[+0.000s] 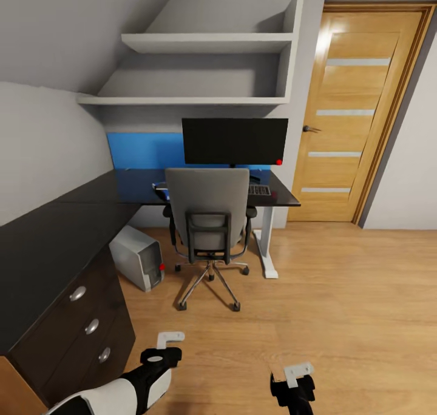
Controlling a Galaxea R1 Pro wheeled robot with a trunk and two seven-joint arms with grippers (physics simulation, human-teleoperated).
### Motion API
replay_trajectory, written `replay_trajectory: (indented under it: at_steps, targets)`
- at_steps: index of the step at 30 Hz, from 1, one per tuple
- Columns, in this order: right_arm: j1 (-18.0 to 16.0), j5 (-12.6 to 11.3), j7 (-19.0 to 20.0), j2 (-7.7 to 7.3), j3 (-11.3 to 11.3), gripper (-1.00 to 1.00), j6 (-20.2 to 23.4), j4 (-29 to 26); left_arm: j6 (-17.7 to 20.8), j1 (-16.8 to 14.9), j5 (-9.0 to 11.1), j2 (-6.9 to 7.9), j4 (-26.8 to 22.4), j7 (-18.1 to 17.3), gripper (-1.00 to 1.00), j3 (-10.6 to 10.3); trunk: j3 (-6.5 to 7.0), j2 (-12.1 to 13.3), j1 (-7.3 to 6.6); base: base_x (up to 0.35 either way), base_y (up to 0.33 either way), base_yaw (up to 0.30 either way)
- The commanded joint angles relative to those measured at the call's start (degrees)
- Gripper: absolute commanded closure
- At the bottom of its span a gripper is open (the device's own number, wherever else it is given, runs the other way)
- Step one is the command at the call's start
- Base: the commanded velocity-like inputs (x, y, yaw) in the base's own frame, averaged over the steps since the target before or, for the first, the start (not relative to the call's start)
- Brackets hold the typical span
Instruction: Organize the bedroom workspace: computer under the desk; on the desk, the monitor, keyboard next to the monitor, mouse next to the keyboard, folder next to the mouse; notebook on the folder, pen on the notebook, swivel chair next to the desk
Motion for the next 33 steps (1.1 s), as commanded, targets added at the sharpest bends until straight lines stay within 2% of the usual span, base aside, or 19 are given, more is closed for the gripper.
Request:
replay_trajectory:
  at_steps: [1,5,12,20,33]
  targets:
    - [0.1,0.6,-0.6,-0.05,0.2,-1.00,0.0,0.1,-0.2,0.5,0.6,-0.02,0.1,0.1,-1.00,-0.5,0.13,0.4,-0.24,0.000,0.000,0.000]
    - [0.7,0.4,-0.7,-0.25,0.2,-1.00,-0.1,0.3,-0.4,3.6,0.6,-0.01,0.6,0.0,-1.00,-0.4,0.85,2.0,-1.11,0.000,0.000,0.000]
    - [1.3,0.4,-0.4,-0.36,0.2,-1.00,-1.3,0.3,-0.5,6.7,0.6,0.22,1.0,0.1,-1.00,-0.3,2.11,4.8,-2.65,0.000,0.000,0.000]
    - [2.3,0.5,-0.4,-0.22,0.3,-1.00,-6.0,0.3,-2.2,7.2,1.5,0.51,1.7,0.1,-1.00,-0.2,3.54,8.0,-4.41,-0.073,-0.062,0.000]
    - [2.7,0.5,0.2,0.15,0.4,-1.00,-7.0,0.3,-2.6,7.3,1.8,0.47,1.8,0.1,-1.00,-0.2,5.88,13.2,-7.26,-0.225,-0.196,0.000]
